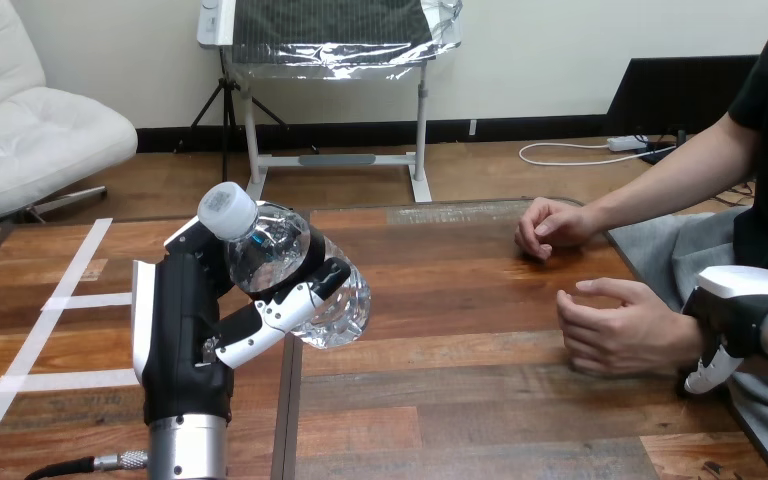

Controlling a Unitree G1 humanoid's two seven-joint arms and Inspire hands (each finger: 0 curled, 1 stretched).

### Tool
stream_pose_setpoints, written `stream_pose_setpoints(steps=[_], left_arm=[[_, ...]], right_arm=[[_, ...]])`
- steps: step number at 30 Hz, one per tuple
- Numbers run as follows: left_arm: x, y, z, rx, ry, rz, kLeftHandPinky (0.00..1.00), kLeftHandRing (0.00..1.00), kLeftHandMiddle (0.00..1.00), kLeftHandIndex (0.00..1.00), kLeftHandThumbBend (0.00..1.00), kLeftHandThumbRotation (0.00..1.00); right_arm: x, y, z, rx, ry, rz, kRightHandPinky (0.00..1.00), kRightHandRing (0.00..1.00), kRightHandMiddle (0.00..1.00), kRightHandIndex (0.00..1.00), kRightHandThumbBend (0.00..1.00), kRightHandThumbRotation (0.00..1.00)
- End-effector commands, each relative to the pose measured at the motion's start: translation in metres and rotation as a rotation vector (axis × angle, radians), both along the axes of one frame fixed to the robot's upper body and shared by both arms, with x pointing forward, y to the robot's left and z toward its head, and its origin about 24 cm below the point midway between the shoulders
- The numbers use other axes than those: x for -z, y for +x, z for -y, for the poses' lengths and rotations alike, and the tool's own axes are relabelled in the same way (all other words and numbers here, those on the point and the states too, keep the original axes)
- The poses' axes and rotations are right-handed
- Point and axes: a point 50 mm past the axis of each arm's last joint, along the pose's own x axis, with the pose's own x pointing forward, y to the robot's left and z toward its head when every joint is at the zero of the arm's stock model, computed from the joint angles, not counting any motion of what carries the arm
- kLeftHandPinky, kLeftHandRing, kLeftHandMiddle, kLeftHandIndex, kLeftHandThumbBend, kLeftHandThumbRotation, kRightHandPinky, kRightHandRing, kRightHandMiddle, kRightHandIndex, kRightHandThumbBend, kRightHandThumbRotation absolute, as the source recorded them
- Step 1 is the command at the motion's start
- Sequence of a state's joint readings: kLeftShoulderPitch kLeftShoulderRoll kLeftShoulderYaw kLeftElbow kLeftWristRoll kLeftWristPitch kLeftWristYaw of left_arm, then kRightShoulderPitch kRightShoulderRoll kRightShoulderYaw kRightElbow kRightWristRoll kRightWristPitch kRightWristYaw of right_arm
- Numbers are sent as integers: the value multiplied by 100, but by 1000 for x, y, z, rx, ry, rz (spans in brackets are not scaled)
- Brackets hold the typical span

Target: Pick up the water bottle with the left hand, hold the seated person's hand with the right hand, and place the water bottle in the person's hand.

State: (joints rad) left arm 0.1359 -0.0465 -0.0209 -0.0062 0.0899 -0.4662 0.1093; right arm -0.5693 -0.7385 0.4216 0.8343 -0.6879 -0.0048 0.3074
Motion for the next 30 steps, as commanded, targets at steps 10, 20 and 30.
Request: stream_pose_setpoints(steps=[10, 20, 30], left_arm=[[-28, 17, 9, 36, -9, 125, 41, 41, 42, 50, 62, 0], [-30, 20, 13, 50, -8, 135, 40, 40, 42, 49, 62, 0], [-34, 25, 19, 70, 5, 119, 41, 41, 42, 49, 62, 0]], right_arm=[[7, 1, -28, -91, 122, 56, 31, 42, 51, 44, 67, 0], [-2, 4, -28, -90, 147, 108, 26, 36, 45, 42, 68, 0], [-14, 4, -29, -114, 159, 171, 20, 29, 39, 40, 69, 0]])
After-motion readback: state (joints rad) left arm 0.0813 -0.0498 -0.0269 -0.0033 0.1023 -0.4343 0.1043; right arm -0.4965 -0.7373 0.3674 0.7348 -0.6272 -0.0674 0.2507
